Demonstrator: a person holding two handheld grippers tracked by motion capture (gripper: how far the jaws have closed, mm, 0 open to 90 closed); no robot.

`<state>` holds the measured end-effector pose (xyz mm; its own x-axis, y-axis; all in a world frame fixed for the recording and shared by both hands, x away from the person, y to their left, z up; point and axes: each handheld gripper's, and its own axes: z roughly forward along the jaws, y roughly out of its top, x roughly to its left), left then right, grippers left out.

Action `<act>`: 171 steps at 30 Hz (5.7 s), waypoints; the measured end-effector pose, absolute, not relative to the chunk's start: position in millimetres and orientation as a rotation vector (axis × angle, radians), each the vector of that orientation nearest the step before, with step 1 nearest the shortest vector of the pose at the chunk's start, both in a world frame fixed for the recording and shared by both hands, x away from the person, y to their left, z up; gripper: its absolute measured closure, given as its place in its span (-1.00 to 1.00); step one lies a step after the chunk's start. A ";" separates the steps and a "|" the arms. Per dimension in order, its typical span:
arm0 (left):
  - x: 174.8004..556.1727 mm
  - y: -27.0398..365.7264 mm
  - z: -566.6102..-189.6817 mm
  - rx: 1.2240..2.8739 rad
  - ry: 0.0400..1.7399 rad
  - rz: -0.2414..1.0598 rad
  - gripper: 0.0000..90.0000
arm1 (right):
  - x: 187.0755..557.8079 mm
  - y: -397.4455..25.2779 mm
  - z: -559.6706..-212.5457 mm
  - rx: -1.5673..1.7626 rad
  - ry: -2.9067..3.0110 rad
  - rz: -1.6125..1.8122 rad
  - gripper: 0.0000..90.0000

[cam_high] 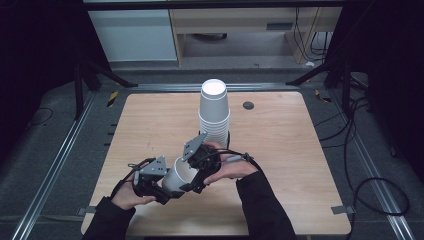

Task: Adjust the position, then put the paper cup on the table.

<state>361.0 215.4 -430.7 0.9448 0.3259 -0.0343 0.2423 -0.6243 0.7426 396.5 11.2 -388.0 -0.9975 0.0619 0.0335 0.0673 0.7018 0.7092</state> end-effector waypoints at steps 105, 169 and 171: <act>376.4 241.3 -442.4 2.093 0.751 0.338 -0.66 | 377.2 -110.3 -384.2 -0.678 -2.808 -1.637 -0.71; 391.0 262.6 -456.2 2.074 0.998 0.388 -0.64 | 441.7 -250.9 -444.8 -2.021 -2.911 -0.887 -0.73; 391.2 262.6 -456.6 2.077 0.999 0.388 -0.64 | 442.2 -252.2 -447.2 -2.027 -2.911 -0.867 -0.73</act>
